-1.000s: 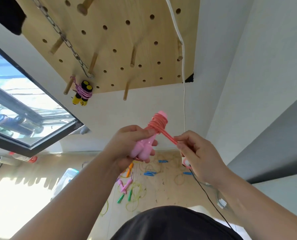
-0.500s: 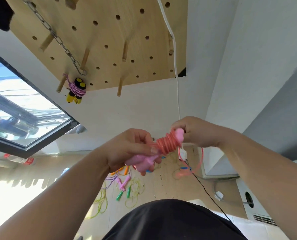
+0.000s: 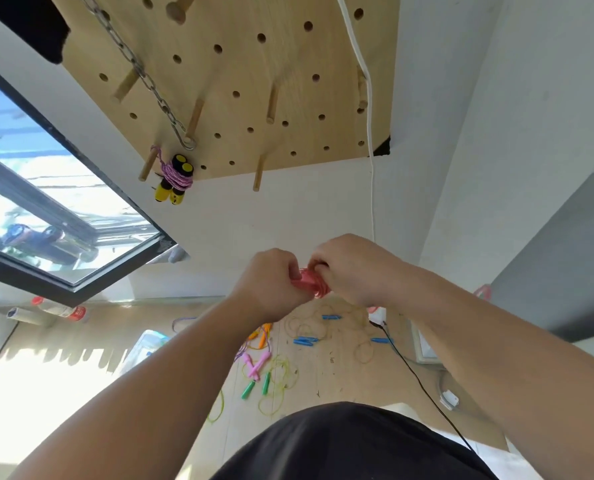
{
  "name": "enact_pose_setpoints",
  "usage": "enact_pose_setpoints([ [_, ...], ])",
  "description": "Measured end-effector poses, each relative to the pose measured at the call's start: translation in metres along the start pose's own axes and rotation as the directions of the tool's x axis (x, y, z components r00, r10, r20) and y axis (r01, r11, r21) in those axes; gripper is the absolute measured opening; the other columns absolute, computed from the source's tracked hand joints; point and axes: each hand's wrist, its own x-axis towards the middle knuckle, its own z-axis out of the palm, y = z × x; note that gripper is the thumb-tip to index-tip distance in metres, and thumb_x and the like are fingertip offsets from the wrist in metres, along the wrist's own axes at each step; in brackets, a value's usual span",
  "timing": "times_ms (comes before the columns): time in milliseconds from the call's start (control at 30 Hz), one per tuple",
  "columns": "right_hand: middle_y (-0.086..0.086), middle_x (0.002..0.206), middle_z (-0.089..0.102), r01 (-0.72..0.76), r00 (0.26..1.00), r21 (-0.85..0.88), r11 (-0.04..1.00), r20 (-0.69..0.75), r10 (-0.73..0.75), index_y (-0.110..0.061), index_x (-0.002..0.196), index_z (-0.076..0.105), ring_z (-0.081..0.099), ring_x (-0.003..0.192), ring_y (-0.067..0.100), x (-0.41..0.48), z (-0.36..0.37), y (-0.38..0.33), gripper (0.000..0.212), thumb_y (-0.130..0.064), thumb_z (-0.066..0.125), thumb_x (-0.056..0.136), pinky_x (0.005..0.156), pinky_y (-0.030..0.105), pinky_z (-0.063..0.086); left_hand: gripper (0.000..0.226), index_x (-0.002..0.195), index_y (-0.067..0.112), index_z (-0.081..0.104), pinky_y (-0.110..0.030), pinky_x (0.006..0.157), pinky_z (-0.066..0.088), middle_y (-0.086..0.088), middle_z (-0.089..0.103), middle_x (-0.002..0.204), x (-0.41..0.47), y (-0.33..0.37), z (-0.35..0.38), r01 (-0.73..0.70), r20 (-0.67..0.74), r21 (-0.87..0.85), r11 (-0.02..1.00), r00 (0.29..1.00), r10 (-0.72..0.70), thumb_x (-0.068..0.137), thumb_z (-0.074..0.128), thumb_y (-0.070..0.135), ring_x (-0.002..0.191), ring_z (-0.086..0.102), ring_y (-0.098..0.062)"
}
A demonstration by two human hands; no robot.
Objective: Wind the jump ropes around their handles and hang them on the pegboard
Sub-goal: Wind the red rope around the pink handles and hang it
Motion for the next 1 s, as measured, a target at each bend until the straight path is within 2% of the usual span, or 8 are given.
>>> enact_pose_setpoints([
  [133,0.002,0.087,0.067,0.033,0.978,0.155,0.987,-0.210,0.000,-0.022,0.106,0.076,0.059,0.082,0.020,-0.021,0.021,0.001,0.024,-0.022,0.052,0.101,0.077,0.043,0.048,0.032,0.066,0.011,0.060,-0.024,0.051,0.036,-0.001,0.059,0.064,0.003,-0.011,-0.005,0.159,-0.035,-0.297,0.942,0.984,-0.177,0.070,0.088,0.028,0.053,0.048,-0.014],
  [433,-0.011,0.086,0.068,0.173,0.855,0.348,0.921,-0.517,0.035,-0.022,0.117,0.075,0.060,0.080,0.004,-0.057,0.042,0.011,0.024,-0.016,0.062,0.098,0.074,0.016,0.046,0.032,0.086,-0.001,0.058,-0.039,0.056,0.049,-0.029,0.070,0.080,-0.013,-0.001,-0.008,0.347,0.261,-0.813,0.468,0.935,-0.241,0.074,0.085,0.010,0.061,0.064,-0.034],
  [533,-0.002,0.071,0.065,0.164,0.914,0.827,0.538,-0.332,0.233,-0.025,0.111,0.069,0.052,0.057,0.012,-0.061,0.034,0.009,0.021,-0.010,0.064,0.097,0.057,0.022,0.041,0.037,0.090,-0.002,0.057,-0.039,0.053,0.053,-0.029,0.070,0.085,-0.023,0.010,-0.015,0.346,0.322,-0.882,0.320,0.938,-0.129,0.068,0.078,0.018,0.062,0.065,-0.037],
  [600,0.002,0.065,0.060,0.149,0.945,0.957,0.247,-0.211,0.250,-0.020,0.120,0.053,0.042,0.048,0.012,-0.060,0.029,0.008,0.033,-0.011,0.069,0.092,0.052,0.029,0.032,0.038,0.099,-0.005,0.058,-0.039,0.051,0.054,-0.030,0.069,0.086,-0.029,0.017,-0.018,0.338,0.340,-0.907,0.251,0.940,-0.034,0.072,0.073,0.018,0.062,0.065,-0.036],
  [667,0.004,0.064,0.058,0.111,0.966,0.982,0.150,-0.142,0.218,-0.026,0.136,0.041,0.039,0.048,0.013,-0.059,0.021,0.009,0.060,-0.010,0.072,0.088,0.050,0.029,0.034,0.037,0.102,-0.007,0.061,-0.038,0.050,0.054,-0.027,0.068,0.085,-0.033,0.020,-0.018,0.357,0.370,-0.915,0.188,0.928,0.040,0.077,0.071,0.018,0.061,0.065,-0.036],
  [733,0.001,0.062,0.055,0.107,0.977,0.960,0.259,-0.150,0.152,-0.029,0.144,0.037,0.042,0.050,0.012,-0.057,0.011,0.012,0.068,-0.012,0.070,0.088,0.050,0.024,0.037,0.040,0.101,-0.004,0.065,-0.037,0.049,0.053,-0.024,0.067,0.083,-0.037,0.021,-0.017,0.412,0.424,-0.904,0.118,0.900,0.107,0.074,0.074,0.024,0.060,0.064,-0.035],
  [833,-0.010,0.061,0.048,0.147,0.972,0.744,0.652,-0.231,0.045,-0.023,0.131,0.054,0.044,0.058,0.010,-0.051,0.003,0.023,0.049,-0.033,0.073,0.088,0.057,0.028,0.036,0.038,0.108,-0.001,0.062,-0.034,0.046,0.053,-0.018,0.065,0.082,-0.038,0.018,-0.016,0.503,0.501,-0.864,0.036,0.848,0.175,0.084,0.062,0.028,0.061,0.063,-0.033],
  [1000,-0.004,0.065,0.042,0.159,0.971,0.769,0.619,-0.234,0.040,-0.021,0.118,0.059,0.040,0.062,0.014,-0.047,0.007,0.022,0.039,-0.037,0.072,0.085,0.062,0.034,0.035,0.040,0.107,0.000,0.072,-0.038,0.053,0.057,-0.022,0.067,0.092,-0.034,0.010,-0.014,0.525,0.515,-0.851,0.027,0.822,0.244,0.083,0.063,0.030,0.069,0.066,-0.034],
])
